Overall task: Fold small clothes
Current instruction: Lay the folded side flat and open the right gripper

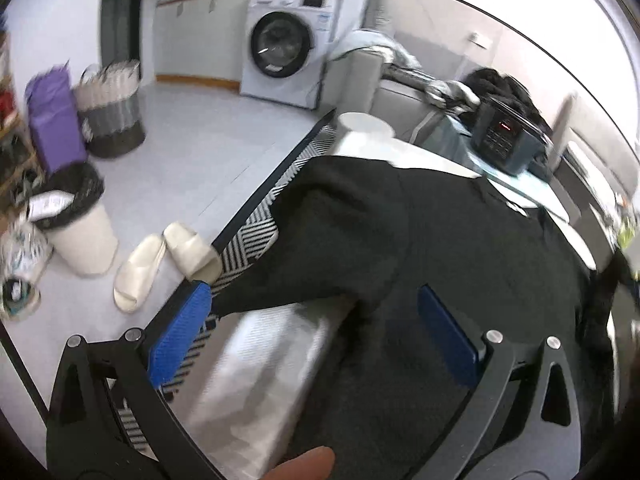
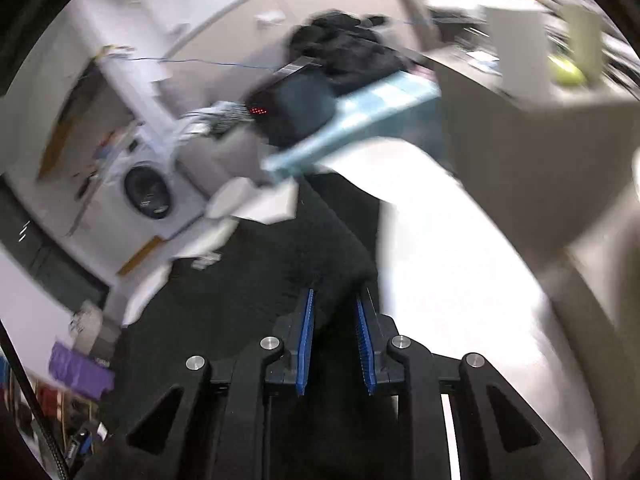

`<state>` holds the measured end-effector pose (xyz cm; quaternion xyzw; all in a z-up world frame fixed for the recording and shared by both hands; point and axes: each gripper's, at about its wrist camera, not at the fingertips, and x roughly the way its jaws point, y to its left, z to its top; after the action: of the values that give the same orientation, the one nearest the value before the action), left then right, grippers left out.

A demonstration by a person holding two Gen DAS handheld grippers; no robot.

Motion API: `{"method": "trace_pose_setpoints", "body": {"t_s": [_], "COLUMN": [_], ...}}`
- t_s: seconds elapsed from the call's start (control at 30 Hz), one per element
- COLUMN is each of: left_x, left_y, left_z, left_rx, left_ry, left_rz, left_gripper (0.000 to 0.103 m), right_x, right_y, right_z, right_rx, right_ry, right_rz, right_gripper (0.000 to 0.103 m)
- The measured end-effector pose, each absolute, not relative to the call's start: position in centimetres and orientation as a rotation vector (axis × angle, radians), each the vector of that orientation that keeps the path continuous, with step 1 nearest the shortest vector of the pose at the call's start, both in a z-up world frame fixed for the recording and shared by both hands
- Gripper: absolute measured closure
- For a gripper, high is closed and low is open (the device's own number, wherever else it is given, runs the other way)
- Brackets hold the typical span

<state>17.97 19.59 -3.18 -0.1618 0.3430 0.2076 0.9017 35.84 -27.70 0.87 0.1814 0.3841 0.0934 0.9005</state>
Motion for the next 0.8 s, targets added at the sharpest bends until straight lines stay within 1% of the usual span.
{"method": "trace_pose_setpoints", "body": {"t_s": [0.13, 0.2, 0.27, 0.37, 0.43, 0.47, 0.5, 0.6, 0.7, 0.8], "left_x": [20.4, 21.8, 23.3, 25.7, 27.0, 27.6, 28.3, 29.7, 30.2, 30.1], "left_y": [15.4, 12.4, 9.4, 4.8, 1.8, 0.4, -1.4, -4.7, -7.4, -8.4], "left_z": [-2.7, -2.5, -2.5, -2.7, -3.1, -3.3, -3.6, -4.2, -4.4, -4.3], "left_rx": [-0.307, -0.277, -0.26, -0.253, -0.242, -0.236, -0.23, -0.241, -0.232, -0.214], "left_ry": [0.728, 0.744, 0.759, 0.798, 0.825, 0.834, 0.848, 0.88, 0.891, 0.885], "left_rz": [0.319, 0.241, 0.15, 0.0, -0.08, -0.118, -0.156, -0.246, -0.286, -0.285], "left_gripper": [0.001, 0.001, 0.001, 0.001, 0.002, 0.005, 0.01, 0.022, 0.023, 0.023], "right_x": [38.8, 38.1, 36.5, 33.6, 31.9, 30.8, 30.0, 28.4, 27.3, 26.8], "right_y": [-22.4, -21.8, -22.1, -24.0, -25.2, -26.1, -26.8, -27.8, -26.7, -24.4], "right_z": [0.1, 0.5, 0.9, 0.6, -0.3, -0.9, -1.3, -2.4, -3.0, -3.2], "right_rx": [0.321, 0.26, 0.202, 0.177, 0.142, 0.128, 0.116, 0.1, 0.006, -0.092], "right_ry": [0.933, 0.918, 0.899, 0.896, 0.913, 0.921, 0.934, 0.955, 0.945, 0.934], "right_rz": [0.386, 0.376, 0.344, 0.285, 0.25, 0.231, 0.214, 0.213, 0.252, 0.306], "right_gripper": [0.08, 0.079, 0.069, 0.062, 0.062, 0.062, 0.062, 0.062, 0.061, 0.054]}}
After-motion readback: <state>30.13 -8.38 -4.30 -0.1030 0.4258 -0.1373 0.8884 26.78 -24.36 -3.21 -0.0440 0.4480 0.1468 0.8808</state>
